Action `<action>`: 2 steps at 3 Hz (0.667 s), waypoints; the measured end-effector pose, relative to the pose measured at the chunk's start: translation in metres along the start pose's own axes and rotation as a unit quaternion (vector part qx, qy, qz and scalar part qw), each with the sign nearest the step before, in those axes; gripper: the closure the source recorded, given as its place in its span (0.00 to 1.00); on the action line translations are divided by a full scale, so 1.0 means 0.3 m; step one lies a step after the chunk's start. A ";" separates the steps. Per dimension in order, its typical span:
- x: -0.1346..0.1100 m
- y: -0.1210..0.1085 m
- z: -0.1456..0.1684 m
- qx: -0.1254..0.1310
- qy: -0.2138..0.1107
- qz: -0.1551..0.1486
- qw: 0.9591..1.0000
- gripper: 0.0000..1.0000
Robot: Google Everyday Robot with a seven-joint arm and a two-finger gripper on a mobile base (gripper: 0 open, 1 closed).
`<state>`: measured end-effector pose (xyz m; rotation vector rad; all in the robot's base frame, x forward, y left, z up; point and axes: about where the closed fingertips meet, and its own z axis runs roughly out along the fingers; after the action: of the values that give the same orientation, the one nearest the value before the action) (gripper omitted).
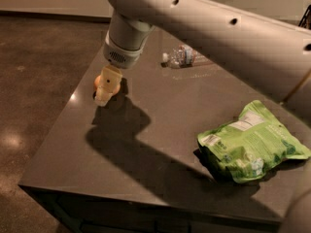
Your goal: Move orange near green rice chip bag
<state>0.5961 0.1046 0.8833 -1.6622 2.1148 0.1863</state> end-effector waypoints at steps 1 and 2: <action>-0.010 -0.005 0.065 -0.003 0.021 -0.010 1.000 0.00; -0.017 -0.010 0.107 -0.005 0.033 -0.015 0.999 0.18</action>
Offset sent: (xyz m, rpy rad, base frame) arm 0.0195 0.0219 -0.0371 -0.0993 0.0219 0.0232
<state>0.6081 0.1201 0.8572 -1.7265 2.1398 0.1344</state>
